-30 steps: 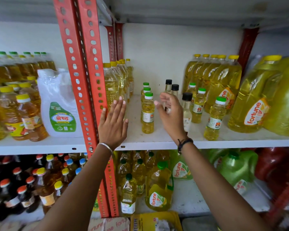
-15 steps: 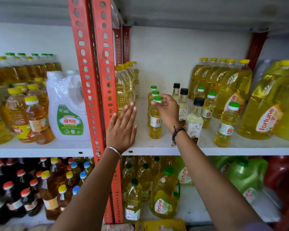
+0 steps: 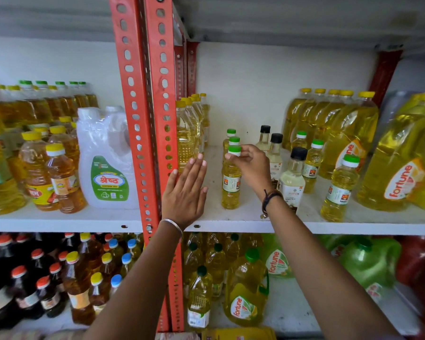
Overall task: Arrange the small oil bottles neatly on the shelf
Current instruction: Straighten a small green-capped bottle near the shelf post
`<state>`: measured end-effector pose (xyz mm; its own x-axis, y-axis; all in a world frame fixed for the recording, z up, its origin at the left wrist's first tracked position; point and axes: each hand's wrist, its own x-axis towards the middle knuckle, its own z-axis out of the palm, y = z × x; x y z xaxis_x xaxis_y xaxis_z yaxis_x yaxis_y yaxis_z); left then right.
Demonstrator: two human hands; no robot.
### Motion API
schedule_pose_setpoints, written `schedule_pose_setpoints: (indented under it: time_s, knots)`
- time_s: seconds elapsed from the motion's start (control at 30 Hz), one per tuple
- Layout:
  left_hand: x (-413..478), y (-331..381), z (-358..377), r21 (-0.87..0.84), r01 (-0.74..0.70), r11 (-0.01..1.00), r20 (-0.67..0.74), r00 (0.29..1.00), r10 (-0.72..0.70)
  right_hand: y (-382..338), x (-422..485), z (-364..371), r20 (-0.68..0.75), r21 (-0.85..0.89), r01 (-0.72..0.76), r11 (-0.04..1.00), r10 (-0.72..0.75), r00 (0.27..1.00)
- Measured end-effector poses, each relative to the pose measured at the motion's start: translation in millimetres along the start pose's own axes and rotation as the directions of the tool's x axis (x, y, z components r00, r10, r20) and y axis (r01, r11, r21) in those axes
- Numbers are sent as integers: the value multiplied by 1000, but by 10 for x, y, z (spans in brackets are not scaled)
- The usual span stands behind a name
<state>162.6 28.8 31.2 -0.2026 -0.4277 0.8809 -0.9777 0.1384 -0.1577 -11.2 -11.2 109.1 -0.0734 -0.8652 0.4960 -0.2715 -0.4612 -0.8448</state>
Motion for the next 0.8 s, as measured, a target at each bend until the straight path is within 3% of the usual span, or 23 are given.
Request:
schedule_pose_setpoints:
  time_s: [0.13,0.33,0.8]
  knots:
    - [1,1,-2,9,-2,1000,0,1000,2,11,-8,15,-50,-25,1,1000,-3,999]
    - [2,-1,5,8,-2,1000,-1,1000,2,48,-54,-6,34,-42,26,999,-25,999]
    - [3,8,-9,10,-1,1000,7,1000,1,-66,-317,-106,-5,10,67,998,-67,998]
